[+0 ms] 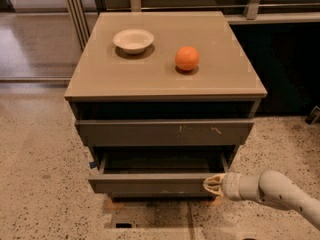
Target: Close middle drawer
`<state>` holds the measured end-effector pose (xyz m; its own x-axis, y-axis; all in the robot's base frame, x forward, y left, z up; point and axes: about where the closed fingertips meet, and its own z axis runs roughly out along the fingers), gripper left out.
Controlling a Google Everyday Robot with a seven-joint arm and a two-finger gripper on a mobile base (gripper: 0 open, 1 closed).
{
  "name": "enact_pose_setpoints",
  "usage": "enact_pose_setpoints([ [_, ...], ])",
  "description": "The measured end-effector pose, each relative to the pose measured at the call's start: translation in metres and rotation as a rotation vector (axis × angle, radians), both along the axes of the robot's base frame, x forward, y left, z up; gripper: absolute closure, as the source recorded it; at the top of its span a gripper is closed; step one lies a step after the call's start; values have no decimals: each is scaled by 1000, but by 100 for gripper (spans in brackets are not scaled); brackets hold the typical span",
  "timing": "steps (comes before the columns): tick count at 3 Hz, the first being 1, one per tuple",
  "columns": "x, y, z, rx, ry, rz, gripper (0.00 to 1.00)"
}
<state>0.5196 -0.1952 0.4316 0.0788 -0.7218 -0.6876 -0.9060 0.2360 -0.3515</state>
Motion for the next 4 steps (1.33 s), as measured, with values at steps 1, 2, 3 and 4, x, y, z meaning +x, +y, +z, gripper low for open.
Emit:
enact_pose_setpoints([
  [1, 21, 3, 6, 8, -7, 2, 100],
  [2, 41, 8, 11, 4, -6, 3, 100],
  [3, 69, 13, 12, -8, 9, -11, 100],
  [4, 69, 13, 12, -8, 9, -11, 100],
])
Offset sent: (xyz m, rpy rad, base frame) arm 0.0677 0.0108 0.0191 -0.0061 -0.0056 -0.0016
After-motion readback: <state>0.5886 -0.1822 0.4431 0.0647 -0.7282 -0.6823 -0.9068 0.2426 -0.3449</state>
